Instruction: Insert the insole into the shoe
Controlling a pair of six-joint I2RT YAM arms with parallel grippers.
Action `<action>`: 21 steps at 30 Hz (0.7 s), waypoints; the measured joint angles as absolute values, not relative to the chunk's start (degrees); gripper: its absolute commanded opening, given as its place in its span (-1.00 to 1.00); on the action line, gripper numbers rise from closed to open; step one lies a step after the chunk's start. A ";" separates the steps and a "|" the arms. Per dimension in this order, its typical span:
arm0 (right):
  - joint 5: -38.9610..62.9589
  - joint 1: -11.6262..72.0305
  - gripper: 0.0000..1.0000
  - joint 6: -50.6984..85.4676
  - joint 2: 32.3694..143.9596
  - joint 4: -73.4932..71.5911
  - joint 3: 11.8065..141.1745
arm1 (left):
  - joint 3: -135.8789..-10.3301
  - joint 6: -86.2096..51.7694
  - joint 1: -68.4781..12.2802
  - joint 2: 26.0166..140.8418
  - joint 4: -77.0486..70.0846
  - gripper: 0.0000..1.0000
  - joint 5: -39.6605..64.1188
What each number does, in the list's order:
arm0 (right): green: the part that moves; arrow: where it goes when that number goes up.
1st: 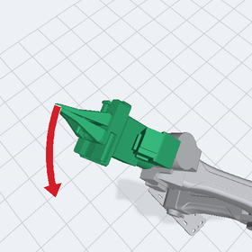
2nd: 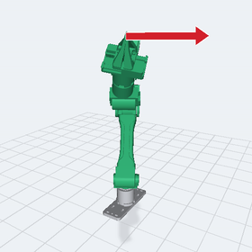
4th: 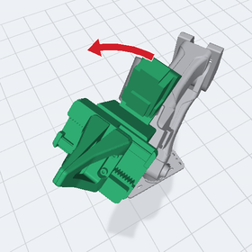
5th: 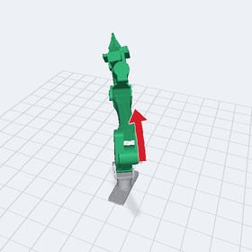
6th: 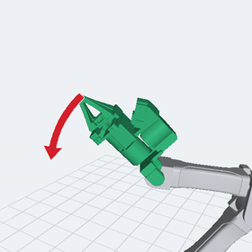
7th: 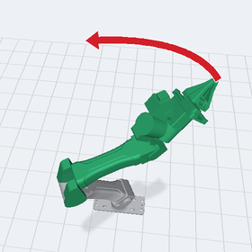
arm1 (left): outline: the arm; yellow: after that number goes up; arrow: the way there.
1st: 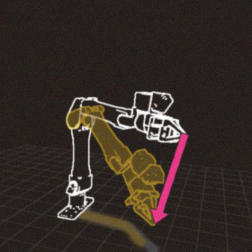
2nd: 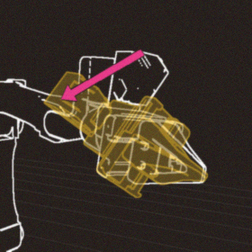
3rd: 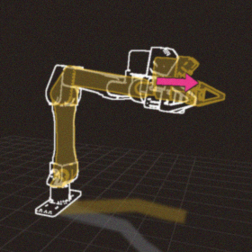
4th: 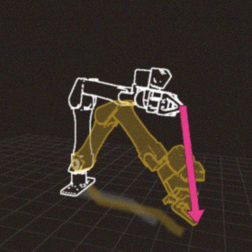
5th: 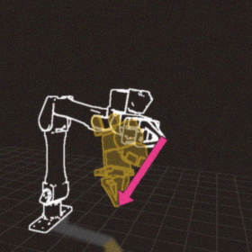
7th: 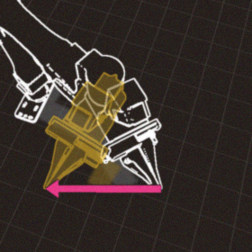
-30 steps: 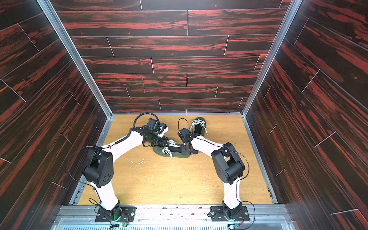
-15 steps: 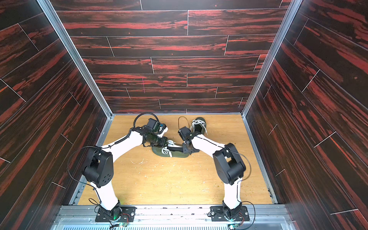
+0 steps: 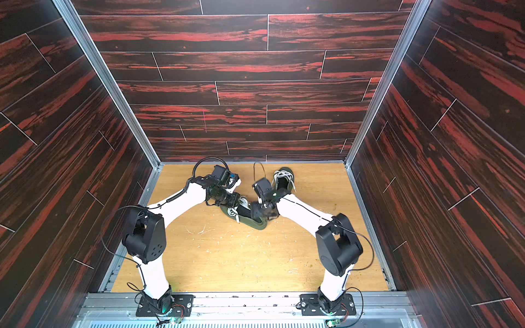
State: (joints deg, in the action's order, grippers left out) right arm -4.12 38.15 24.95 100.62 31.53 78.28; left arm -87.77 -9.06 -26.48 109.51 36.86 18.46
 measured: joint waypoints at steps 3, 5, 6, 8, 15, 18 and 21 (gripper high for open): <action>-0.80 35.73 0.30 20.14 100.25 25.87 77.08 | -88.25 -7.09 -26.94 109.93 38.00 -1.00 18.44; 1.93 33.47 0.20 17.06 100.44 22.24 74.52 | -88.60 -6.24 -27.42 109.97 38.41 -1.00 18.46; 3.53 32.29 0.12 15.88 100.73 20.82 73.21 | -88.92 -5.87 -27.62 110.02 38.65 -1.00 18.46; 6.15 29.93 -0.01 14.02 102.17 18.55 71.40 | -89.95 -5.30 -27.90 110.45 39.24 -1.00 18.50; 11.22 27.77 -0.18 13.39 106.94 14.68 69.01 | -91.31 -4.01 -28.58 111.53 39.44 -1.00 18.35; 12.97 28.88 -0.19 14.92 106.83 12.91 66.83 | -91.77 -4.10 -28.60 111.90 39.75 -1.00 17.30; 15.33 30.83 -0.19 18.33 105.91 10.11 62.65 | -93.10 -4.45 -28.58 113.19 40.62 -1.00 15.86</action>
